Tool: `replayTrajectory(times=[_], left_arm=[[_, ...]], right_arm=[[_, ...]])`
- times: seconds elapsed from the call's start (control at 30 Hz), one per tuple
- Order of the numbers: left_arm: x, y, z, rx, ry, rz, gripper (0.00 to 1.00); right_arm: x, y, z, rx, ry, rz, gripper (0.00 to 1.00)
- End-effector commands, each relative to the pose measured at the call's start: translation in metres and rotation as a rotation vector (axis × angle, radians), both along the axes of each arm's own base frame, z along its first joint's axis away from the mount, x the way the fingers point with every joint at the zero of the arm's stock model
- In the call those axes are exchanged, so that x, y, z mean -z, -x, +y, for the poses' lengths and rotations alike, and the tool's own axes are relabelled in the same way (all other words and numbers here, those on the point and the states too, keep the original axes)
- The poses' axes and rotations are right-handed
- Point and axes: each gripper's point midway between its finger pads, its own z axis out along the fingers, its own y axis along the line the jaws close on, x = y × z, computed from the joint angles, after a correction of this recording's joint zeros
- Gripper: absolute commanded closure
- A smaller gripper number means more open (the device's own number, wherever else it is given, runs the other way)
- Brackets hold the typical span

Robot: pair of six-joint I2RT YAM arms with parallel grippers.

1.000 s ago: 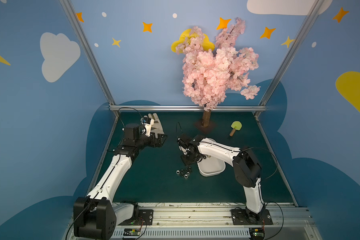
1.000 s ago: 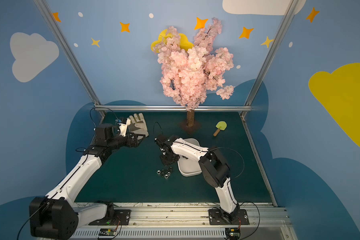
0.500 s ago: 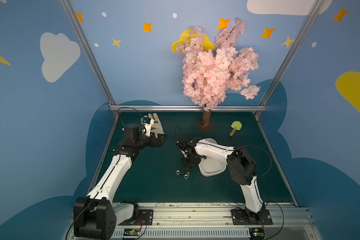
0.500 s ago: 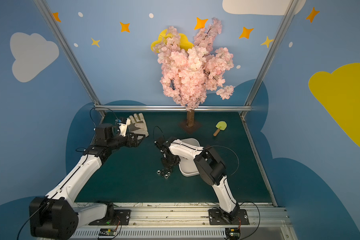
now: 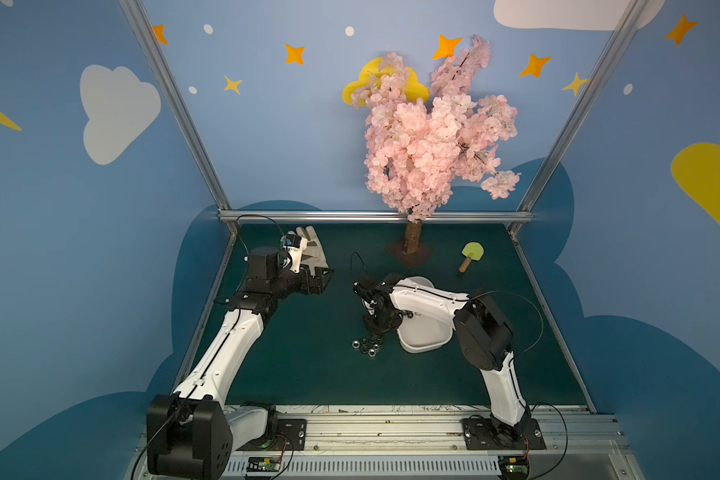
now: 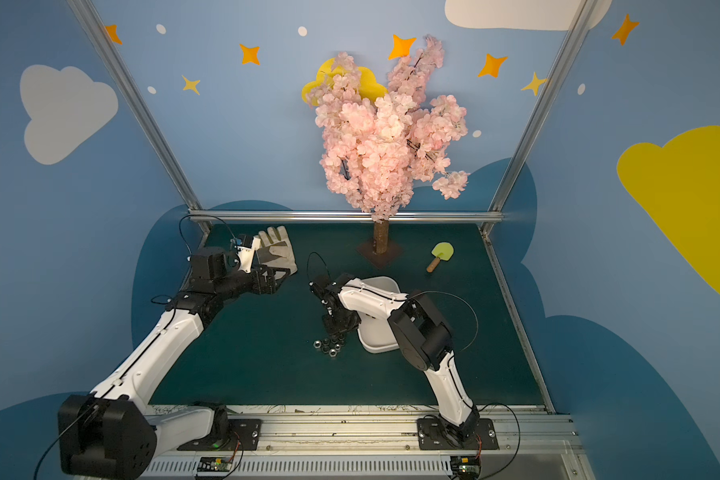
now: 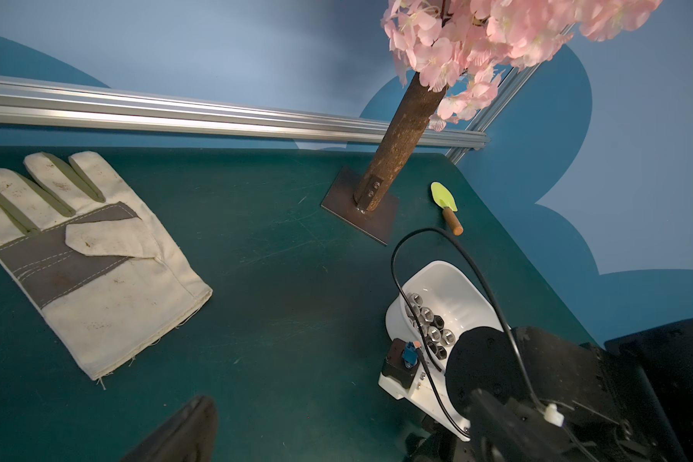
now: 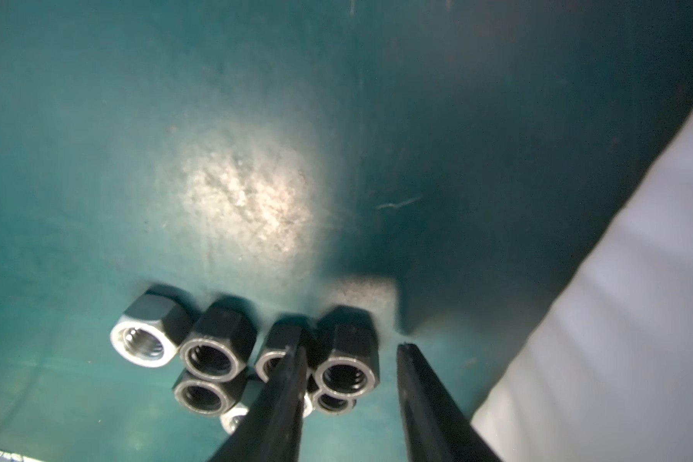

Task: Put the nuts on the desktop into the storage box
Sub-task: Adjust the storage box at the center of the board, then pick up the nut from the center of the board.

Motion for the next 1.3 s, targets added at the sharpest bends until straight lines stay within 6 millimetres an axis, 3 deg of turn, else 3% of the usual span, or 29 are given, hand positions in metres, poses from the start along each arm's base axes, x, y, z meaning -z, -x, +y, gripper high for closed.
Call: replayTrajectory(times=[0.0,0.37,1.0,1.17,1.27], left_arm=[[-0.002,0.004,0.0,0.006,0.0,-0.011,0.0],[-0.002,0.004,0.001,0.002,-0.003,-0.013,0.0],[-0.007,0.005,0.003,-0.006,-0.015,-0.028,0.0],[-0.006,0.005,0.002,-0.004,-0.014,-0.024,0.0],[-0.006,0.005,0.003,-0.005,-0.016,-0.024,0.0]], right_arm=[[0.015,0.017,-0.018,0.002,0.073,0.051,0.58],[0.016,0.025,-0.037,0.014,0.11,0.053,0.58],[0.022,-0.002,-0.043,0.0,0.132,0.021,0.61],[0.017,-0.005,-0.031,-0.025,0.095,0.019,0.63],[0.018,-0.005,-0.027,-0.031,0.09,0.026,0.7]])
